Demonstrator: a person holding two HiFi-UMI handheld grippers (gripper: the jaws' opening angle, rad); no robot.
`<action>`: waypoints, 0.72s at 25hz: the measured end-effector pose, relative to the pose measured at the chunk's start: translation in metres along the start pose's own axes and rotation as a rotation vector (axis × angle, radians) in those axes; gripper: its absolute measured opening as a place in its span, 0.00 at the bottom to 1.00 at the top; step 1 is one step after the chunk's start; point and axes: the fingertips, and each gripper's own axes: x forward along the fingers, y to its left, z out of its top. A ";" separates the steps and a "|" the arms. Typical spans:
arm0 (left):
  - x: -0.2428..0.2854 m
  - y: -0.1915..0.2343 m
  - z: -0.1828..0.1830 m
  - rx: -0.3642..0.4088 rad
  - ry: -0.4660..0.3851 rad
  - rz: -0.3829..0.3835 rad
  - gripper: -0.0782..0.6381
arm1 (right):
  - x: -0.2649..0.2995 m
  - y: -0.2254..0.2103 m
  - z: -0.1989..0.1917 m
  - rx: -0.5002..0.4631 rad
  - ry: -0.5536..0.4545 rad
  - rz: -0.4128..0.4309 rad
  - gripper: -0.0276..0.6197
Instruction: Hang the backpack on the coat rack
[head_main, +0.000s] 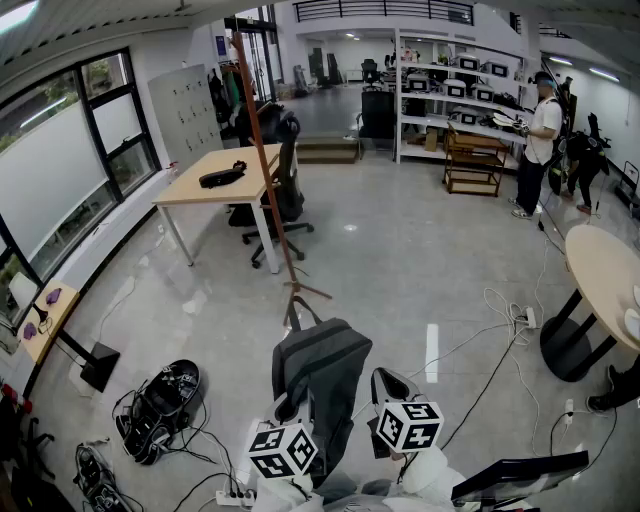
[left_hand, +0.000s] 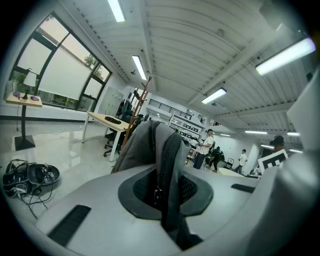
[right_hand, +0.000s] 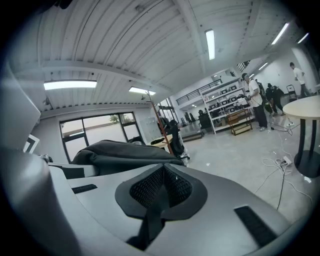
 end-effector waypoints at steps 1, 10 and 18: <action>0.003 0.000 0.000 -0.001 0.000 -0.001 0.14 | 0.001 -0.001 0.000 -0.001 0.000 -0.001 0.06; 0.035 0.002 0.004 -0.002 0.000 -0.010 0.14 | 0.023 -0.022 0.006 0.006 -0.008 -0.023 0.06; 0.077 0.014 0.022 0.001 -0.012 -0.014 0.14 | 0.066 -0.032 0.025 0.002 -0.025 -0.024 0.06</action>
